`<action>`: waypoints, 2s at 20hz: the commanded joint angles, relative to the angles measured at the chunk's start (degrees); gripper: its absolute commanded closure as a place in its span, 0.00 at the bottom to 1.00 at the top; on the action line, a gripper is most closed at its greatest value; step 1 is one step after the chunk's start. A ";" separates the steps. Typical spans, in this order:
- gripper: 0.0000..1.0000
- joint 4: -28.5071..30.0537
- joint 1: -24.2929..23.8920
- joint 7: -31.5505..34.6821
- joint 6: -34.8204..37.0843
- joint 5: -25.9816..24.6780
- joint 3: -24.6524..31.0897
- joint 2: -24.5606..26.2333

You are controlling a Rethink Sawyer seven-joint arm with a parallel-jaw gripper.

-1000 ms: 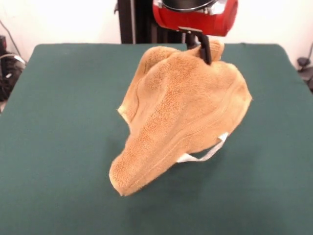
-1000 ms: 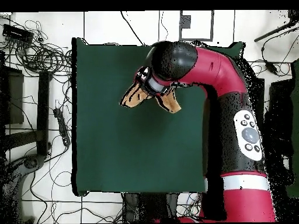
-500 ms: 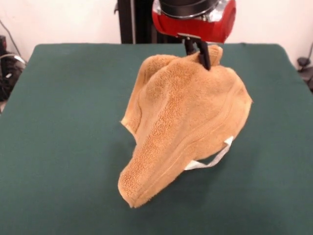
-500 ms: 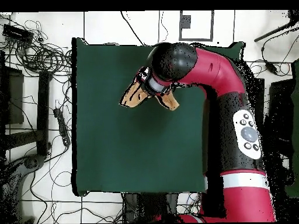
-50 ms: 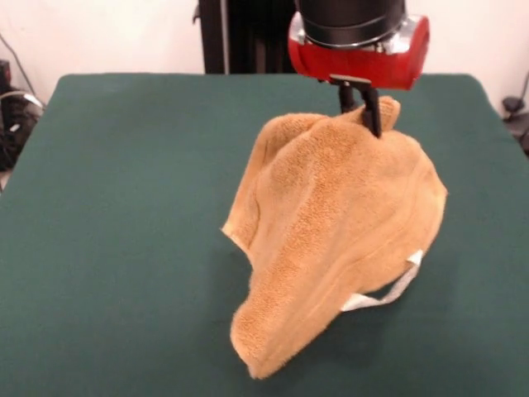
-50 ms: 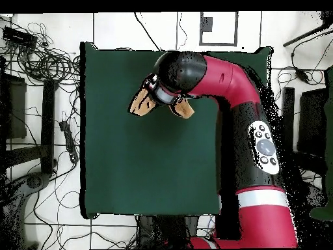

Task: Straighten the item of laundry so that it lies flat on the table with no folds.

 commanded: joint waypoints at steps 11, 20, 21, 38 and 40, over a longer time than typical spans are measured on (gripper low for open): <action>1.00 9.87 1.83 0.52 -2.18 1.01 2.37 1.58; 1.00 11.06 1.94 0.19 -5.89 -0.32 2.16 0.91; 1.00 11.17 1.86 -0.11 -5.19 -0.21 2.32 0.88; 1.00 11.05 1.44 -1.24 -6.39 -0.78 2.86 0.93; 0.00 11.39 1.45 -1.11 -7.38 -1.02 2.80 0.67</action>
